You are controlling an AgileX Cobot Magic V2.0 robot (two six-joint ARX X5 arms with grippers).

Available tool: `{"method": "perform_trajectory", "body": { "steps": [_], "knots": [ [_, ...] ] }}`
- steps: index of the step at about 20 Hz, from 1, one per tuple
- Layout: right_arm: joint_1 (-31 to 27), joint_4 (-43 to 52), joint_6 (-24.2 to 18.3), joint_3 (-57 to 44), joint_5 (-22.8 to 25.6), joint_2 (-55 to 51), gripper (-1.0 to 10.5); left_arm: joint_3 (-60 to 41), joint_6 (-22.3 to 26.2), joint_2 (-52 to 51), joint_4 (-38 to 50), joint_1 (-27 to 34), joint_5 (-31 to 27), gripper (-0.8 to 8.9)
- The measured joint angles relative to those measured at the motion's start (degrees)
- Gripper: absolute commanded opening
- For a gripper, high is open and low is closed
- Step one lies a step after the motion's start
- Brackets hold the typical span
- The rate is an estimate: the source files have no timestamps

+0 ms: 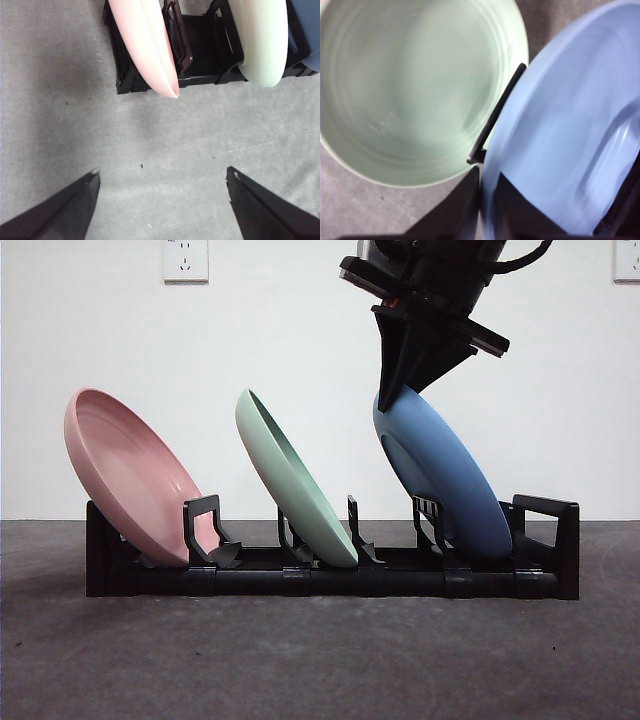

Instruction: Place the plate

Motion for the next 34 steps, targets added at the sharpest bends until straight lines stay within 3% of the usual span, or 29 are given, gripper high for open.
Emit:
{"method": "perform_trajectory", "body": {
  "steps": [11, 17, 19, 22, 25, 28, 31, 34],
  "knots": [
    [-0.04, -2.69, -0.42, 4.28, -4.04, -10.29, 0.1, 0.02, 0.0, 0.0, 0.0, 0.0, 0.0, 4.04],
    [3.34, -6.6, -6.4, 3.08, -2.89, -17.64, 0.1, 0.02, 0.0, 0.0, 0.0, 0.0, 0.0, 4.04],
    [6.86, -3.13, -7.69, -2.6, 0.33, -23.43, 0.1, 0.02, 0.02, 0.0, 0.0, 0.0, 0.0, 4.04],
    [12.46, 5.95, -8.2, -18.69, 6.88, -35.36, 0.1, 0.02, 0.0, 0.0, 0.0, 0.0, 0.0, 4.04],
    [19.47, 9.4, -8.15, -32.52, 16.5, -47.6, 0.1, 0.02, 0.02, 0.0, 0.0, 0.0, 0.0, 4.04],
    [26.12, 5.38, -8.13, -38.23, 26.08, -55.93, 0.1, 0.02, 0.02, 0.0, 0.0, 0.0, 0.0, 4.04],
    [32.11, -3.98, -8.15, -39.08, 29.75, -58.42, 0.1, 0.02, 0.0, 0.0, 0.0, 0.0, 0.0, 4.04],
    [38.75, -11.23, -8.2, -39.08, 29.99, -56.67, 0.1, 0.02, 0.02, 0.0, 0.0, 0.0, 0.0, 4.04]
  ]
}}
